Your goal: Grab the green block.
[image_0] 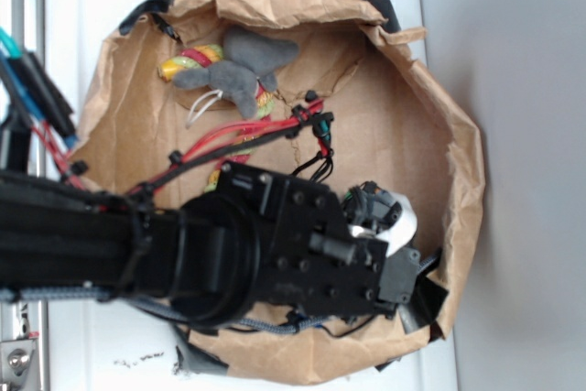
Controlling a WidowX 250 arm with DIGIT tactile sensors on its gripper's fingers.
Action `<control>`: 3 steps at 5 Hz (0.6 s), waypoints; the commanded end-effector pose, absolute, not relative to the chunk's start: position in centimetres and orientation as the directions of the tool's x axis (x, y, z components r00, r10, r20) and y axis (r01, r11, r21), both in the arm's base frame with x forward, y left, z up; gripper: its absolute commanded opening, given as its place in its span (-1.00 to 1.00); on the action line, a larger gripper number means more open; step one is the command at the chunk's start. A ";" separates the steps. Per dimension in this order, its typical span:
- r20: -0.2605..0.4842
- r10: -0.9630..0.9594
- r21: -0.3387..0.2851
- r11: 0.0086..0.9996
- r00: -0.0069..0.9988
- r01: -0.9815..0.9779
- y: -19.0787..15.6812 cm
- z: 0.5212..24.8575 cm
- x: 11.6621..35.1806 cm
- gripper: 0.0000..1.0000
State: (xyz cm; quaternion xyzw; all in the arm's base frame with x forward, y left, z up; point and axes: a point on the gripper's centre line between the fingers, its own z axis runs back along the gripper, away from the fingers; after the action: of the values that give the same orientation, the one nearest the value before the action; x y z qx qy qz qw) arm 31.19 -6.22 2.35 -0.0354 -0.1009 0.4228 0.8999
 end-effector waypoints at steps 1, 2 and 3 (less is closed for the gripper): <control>0.083 0.705 -0.229 0.701 0.704 -0.675 -3.1 7.6 29.0 -1.00; 0.056 0.664 -0.226 0.736 0.746 -0.638 -1.1 10.2 27.9 -1.00; 0.113 0.647 -0.143 0.762 0.755 -0.631 0.6 12.4 27.7 -1.00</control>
State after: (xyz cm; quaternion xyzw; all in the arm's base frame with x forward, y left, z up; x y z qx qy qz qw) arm 26.62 -0.77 10.31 -0.0394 -0.0456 0.3337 0.9408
